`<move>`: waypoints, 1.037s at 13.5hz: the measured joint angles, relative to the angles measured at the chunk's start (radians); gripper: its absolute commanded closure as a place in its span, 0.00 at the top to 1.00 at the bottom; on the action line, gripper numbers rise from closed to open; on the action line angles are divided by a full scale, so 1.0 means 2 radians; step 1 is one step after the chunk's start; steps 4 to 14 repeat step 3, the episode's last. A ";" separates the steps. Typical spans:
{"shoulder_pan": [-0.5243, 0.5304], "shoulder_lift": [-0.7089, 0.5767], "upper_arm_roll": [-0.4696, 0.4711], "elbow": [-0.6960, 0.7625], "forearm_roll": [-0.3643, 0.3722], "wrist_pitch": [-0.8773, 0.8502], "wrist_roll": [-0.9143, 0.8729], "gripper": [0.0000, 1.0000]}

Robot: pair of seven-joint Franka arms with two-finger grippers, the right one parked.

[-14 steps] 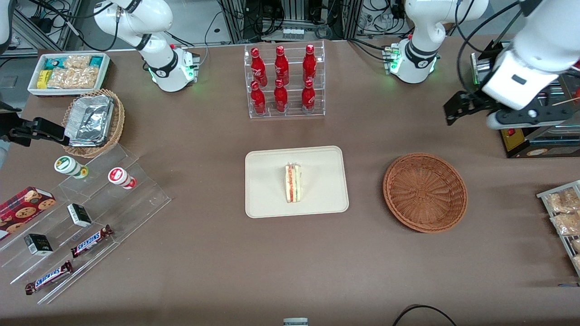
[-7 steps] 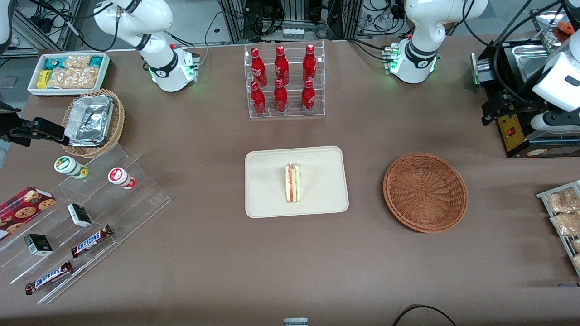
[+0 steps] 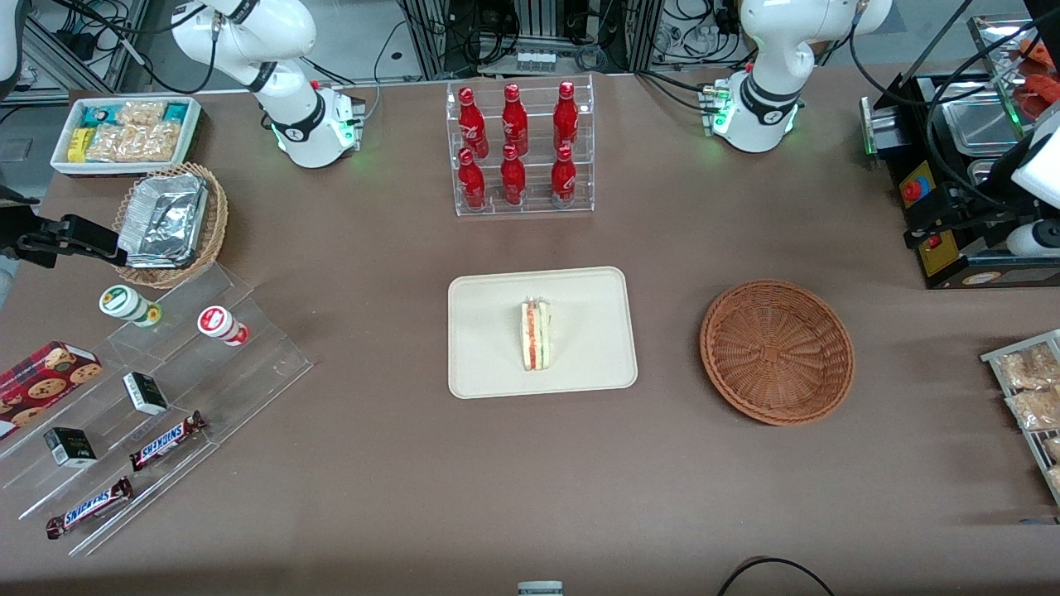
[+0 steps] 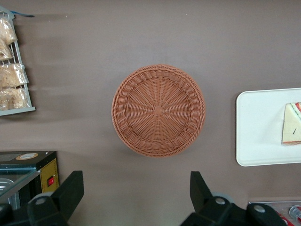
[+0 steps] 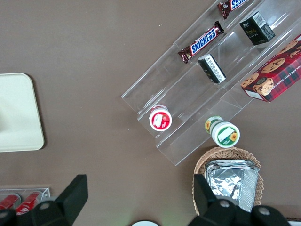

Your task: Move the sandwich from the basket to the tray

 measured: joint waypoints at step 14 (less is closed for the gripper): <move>0.000 0.001 0.009 0.003 0.000 -0.003 0.015 1.00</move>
